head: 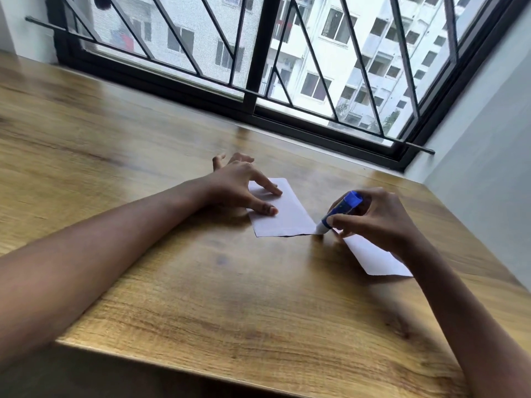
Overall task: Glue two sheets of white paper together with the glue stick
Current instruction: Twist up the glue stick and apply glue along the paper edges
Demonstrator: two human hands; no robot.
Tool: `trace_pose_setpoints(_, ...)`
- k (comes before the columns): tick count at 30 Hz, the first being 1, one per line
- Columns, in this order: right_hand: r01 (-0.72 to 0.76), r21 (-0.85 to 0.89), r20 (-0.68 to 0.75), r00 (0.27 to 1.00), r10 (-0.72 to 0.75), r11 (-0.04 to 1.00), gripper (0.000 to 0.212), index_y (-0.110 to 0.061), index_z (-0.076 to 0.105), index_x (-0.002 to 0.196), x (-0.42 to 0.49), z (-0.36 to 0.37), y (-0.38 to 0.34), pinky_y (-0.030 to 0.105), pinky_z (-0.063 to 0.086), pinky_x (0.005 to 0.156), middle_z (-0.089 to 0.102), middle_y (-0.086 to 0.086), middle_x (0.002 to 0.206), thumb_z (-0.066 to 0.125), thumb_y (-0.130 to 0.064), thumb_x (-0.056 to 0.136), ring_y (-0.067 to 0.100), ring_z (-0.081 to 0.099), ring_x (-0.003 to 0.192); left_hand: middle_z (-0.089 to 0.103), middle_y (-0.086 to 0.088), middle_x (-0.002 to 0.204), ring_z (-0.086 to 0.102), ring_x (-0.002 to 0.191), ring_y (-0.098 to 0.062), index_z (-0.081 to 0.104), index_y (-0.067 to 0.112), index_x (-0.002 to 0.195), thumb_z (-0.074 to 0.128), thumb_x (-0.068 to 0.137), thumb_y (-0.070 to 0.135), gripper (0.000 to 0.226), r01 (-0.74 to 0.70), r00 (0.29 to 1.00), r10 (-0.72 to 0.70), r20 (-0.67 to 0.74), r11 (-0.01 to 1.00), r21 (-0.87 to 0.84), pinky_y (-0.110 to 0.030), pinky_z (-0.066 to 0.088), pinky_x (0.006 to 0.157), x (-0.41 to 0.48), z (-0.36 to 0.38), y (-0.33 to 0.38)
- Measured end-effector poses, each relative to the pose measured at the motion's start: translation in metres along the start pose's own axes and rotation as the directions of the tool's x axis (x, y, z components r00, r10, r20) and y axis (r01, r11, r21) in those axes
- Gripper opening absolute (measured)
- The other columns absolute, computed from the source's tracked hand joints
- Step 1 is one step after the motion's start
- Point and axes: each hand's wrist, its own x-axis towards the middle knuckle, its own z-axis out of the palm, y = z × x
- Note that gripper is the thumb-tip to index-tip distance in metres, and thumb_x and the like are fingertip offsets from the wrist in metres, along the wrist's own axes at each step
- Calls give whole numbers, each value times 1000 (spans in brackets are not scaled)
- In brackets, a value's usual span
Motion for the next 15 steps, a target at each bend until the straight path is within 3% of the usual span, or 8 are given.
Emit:
trace_pose_setpoints(4,-24,123,-42,999,29,992,6,-2,72,79,1,-6,4,28,55,59,73,10,69,74,-3,74,16,63,59,53,18,132,16,140,-15,61,50,112,66,62,68,53,3,1000,-3,-5,1000,-19,-52,-1,107,0,1,0)
trace_pose_setpoints(7,-38,371,-111,990,85,928,6,-6,67,83,4,-14,4,33,57,65,71,20,83,67,-1,78,19,64,63,53,19,130,15,139,-14,61,51,110,66,59,70,55,-2,1000,3,4,998,-58,-52,-3,107,-2,1,0)
trace_pose_setpoints(10,-72,570,-123,977,172,819,18,-15,58,83,11,-19,6,35,58,72,73,11,84,62,2,79,18,68,69,52,19,132,13,139,-14,60,52,111,62,56,71,58,-3,999,5,33,998,-70,-51,-5,106,-3,1,0)
trace_pose_setpoints(12,-95,568,-112,975,191,817,21,-18,55,93,20,-22,8,34,55,76,74,4,92,67,-9,78,16,67,80,51,20,133,11,140,-14,60,51,112,64,60,68,55,-10,999,14,52,997,-79,-50,-6,107,-4,-1,1)
trace_pose_setpoints(15,-113,407,-116,978,174,906,36,-17,57,111,41,-26,10,29,43,75,72,-4,103,67,-26,78,10,64,90,48,28,133,10,140,-12,59,49,113,70,68,57,47,-46,995,55,82,994,-100,-50,-5,110,-7,-5,3)
